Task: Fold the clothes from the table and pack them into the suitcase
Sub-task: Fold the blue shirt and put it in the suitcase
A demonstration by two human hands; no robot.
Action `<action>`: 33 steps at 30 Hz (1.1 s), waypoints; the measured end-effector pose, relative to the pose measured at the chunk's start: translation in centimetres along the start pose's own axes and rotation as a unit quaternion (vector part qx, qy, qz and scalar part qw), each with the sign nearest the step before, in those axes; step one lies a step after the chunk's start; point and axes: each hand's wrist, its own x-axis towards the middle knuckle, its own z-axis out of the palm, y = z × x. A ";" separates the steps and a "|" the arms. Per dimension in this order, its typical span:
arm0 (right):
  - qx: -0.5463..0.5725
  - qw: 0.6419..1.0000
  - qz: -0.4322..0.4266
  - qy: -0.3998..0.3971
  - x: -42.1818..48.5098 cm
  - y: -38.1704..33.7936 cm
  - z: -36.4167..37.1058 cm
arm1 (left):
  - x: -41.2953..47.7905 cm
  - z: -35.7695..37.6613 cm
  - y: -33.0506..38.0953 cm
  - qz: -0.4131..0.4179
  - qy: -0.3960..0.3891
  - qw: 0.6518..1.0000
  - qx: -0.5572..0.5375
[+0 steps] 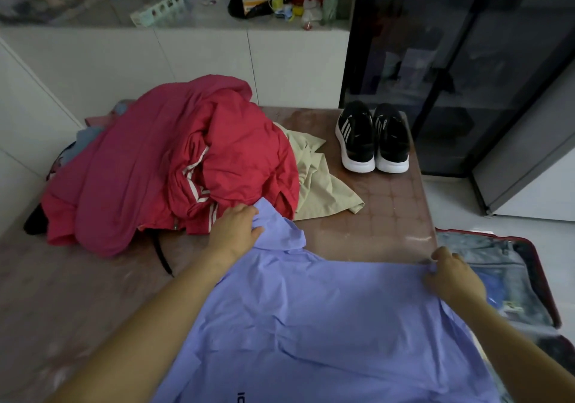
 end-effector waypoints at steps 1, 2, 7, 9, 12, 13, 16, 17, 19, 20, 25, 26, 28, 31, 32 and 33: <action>-0.006 1.000 0.001 -0.004 0.2 0.2 0.1 | 0.5 0.3 -0.2 -0.001 -0.009 0.999 0.034; 0.000 1.000 0.004 -0.005 0.4 0.5 0.0 | 0.9 0.4 -0.4 0.000 -0.008 0.998 0.059; 0.153 0.986 0.055 0.030 1.6 2.1 -1.9 | 2.1 -1.3 -2.7 -0.059 0.102 0.990 -0.073; 0.205 0.976 0.064 0.025 2.2 2.8 -2.1 | 2.4 -2.1 -4.1 -0.115 0.137 0.975 -0.134; 0.320 0.941 0.103 -0.027 2.5 2.3 -1.6 | 2.0 -1.8 -6.3 -0.167 0.101 0.969 -0.153; 0.358 0.925 0.115 -0.046 2.5 2.0 -1.5 | 1.7 -1.4 -6.7 -0.178 0.085 0.968 -0.152; 0.342 0.935 0.072 -0.056 2.3 1.5 -1.1 | 0.6 -0.7 -5.5 -0.171 0.120 0.964 -0.162; 0.282 0.958 0.043 -0.029 2.3 1.6 -1.1 | 0.4 -0.5 -4.5 -0.134 0.155 0.967 -0.151; 0.177 0.984 -0.003 0.011 2.0 1.3 -1.6 | 0.3 -0.6 -2.1 -0.028 0.196 0.975 -0.101; 0.166 0.986 -0.028 0.016 1.8 0.7 -1.8 | 0.3 -0.4 -0.9 0.023 0.195 0.978 -0.075; 0.072 0.981 -0.176 -0.029 2.8 -1.9 -1.6 | 0.8 1.5 4.9 0.155 0.053 0.984 -0.071; 0.057 0.980 -0.186 -0.044 3.1 -2.3 -1.5 | 0.9 2.1 6.0 0.178 0.021 0.982 -0.061; 0.032 0.980 -0.188 -0.065 3.4 -2.9 -1.6 | 1.0 3.1 8.5 0.199 -0.044 0.977 -0.056; 0.128 0.974 -0.166 -0.088 2.9 -3.4 -2.9 | 1.0 4.4 12.3 0.187 -0.114 0.971 -0.095; 0.193 0.963 -0.163 -0.093 2.5 -3.4 -3.4 | 1.0 4.8 13.5 0.174 -0.145 0.966 -0.125; 0.242 0.951 -0.163 -0.099 2.0 -3.3 -4.1 | 1.1 5.3 14.6 0.161 -0.179 0.957 -0.159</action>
